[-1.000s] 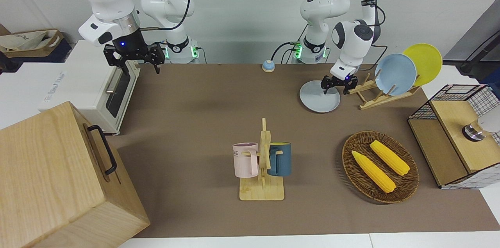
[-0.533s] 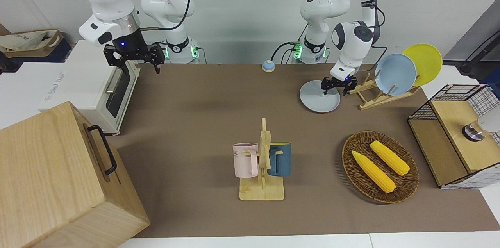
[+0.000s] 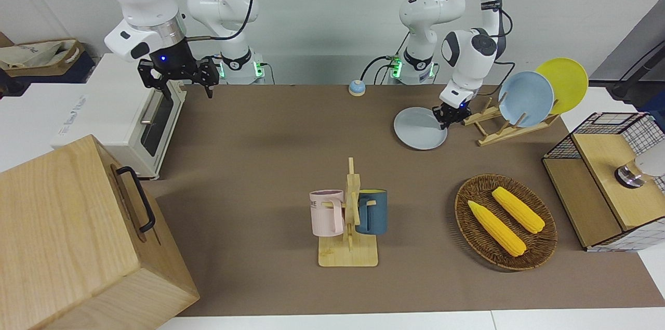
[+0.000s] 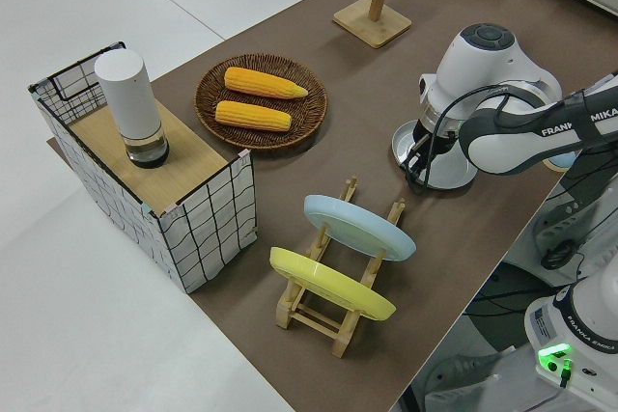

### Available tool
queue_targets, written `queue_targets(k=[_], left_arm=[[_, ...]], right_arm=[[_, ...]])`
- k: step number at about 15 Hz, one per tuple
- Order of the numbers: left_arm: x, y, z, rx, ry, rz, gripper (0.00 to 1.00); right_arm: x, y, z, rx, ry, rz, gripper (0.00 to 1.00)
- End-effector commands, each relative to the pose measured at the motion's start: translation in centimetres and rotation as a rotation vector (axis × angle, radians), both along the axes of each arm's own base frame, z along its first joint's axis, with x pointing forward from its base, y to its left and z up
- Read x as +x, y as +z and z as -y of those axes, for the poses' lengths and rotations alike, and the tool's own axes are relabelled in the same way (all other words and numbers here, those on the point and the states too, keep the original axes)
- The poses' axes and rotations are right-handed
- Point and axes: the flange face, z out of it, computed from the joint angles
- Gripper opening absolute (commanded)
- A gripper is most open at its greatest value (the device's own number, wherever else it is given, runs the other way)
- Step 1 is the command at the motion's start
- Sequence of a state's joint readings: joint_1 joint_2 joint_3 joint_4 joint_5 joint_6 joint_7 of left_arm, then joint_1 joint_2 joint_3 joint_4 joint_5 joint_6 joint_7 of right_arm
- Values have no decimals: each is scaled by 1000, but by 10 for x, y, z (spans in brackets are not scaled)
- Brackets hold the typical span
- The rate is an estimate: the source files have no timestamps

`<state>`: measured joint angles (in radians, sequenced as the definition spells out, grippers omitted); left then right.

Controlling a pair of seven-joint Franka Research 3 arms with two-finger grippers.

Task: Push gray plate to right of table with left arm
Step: 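Lower the left gripper against the gray plate's rim, then push the gray plate across the table away from the basket with the left gripper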

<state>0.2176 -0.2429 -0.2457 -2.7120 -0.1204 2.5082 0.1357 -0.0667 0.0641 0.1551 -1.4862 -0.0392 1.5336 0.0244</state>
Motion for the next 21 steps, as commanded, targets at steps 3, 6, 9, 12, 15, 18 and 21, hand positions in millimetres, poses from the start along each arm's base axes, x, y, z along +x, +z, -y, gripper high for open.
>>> queue_targets(k=[3, 6, 9, 12, 15, 18, 21], left_arm=[[3, -14, 3, -15, 2, 4, 0], [4, -18, 13, -21, 1, -4, 0], [8, -20, 45, -33, 29, 6, 0], [8, -25, 90, -45, 57, 7, 0], [2, -30, 148, -66, 96, 17, 0], [2, -26, 187, -82, 124, 20, 0], [-1, -22, 218, -97, 139, 23, 0]], right_arm=[[-3, 3, 0, 6, -4, -4, 983], [-3, 3, 0, 6, -4, -4, 983], [-3, 3, 0, 6, -4, -4, 983], [-3, 4, 0, 6, -4, -2, 983], [-3, 4, 0, 6, -4, -2, 983], [-3, 3, 0, 6, -4, -4, 983], [-3, 3, 0, 6, -4, -4, 983]])
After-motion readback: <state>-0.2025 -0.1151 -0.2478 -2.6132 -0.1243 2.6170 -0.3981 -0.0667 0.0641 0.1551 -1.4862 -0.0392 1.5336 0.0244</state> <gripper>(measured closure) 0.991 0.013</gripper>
